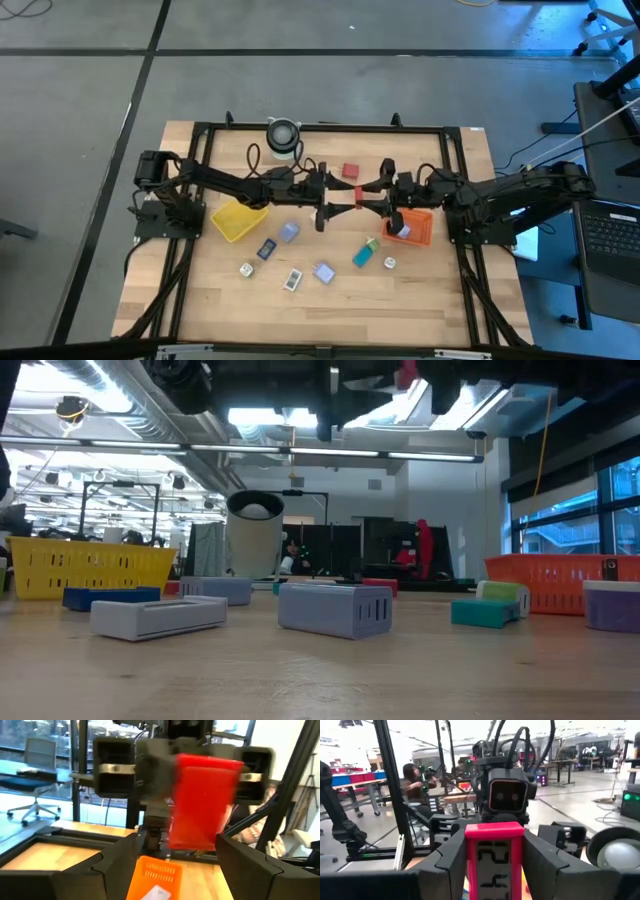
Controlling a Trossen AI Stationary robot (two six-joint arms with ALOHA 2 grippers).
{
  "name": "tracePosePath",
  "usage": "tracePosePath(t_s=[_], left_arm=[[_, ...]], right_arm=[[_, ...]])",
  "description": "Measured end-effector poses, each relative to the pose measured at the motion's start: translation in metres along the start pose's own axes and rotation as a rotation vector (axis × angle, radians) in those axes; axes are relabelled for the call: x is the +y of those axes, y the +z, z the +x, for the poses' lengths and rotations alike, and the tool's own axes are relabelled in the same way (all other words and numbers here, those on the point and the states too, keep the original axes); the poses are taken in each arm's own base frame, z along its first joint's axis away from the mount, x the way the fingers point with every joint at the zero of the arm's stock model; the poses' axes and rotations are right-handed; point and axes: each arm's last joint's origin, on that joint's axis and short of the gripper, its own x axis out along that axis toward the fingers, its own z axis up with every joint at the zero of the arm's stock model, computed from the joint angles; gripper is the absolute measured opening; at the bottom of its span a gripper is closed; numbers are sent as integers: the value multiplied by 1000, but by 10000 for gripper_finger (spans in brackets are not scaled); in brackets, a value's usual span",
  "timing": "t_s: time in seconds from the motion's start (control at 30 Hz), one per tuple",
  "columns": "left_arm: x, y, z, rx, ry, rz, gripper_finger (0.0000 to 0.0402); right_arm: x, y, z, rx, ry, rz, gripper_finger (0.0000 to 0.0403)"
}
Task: Pick & Place Office items
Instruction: Put the right red digital timer into the yellow basket
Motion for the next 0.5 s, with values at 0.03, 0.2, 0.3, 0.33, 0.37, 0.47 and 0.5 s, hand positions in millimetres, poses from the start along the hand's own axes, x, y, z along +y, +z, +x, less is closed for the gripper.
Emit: tracePosePath(t_s=[0.03, 0.2, 0.3, 0.33, 0.37, 0.47, 0.5], left_arm=[[0, 0, 0, 6, 11, 5, 260], [2, -1, -1, 19, 21, 6, 260], [2, 0, -1, 14, 5, 5, 260], [2, 0, -1, 12, 1, 3, 261], [1, 0, -1, 8, -6, -2, 262], [0, 1, -1, 8, -59, -32, 268], [-1, 1, -1, 10, -72, -41, 271]], right_arm=[[0, 0, 0, 4, 3, 5, 152], [1, 0, 0, 4, 8, 12, 152], [1, -1, 1, 6, 8, 12, 152], [1, -1, 1, 6, 7, 12, 152], [1, -2, 1, 7, 8, 12, 152], [1, -2, 1, 14, 4, 4, 152], [1, -2, 1, 13, 3, 3, 152]])
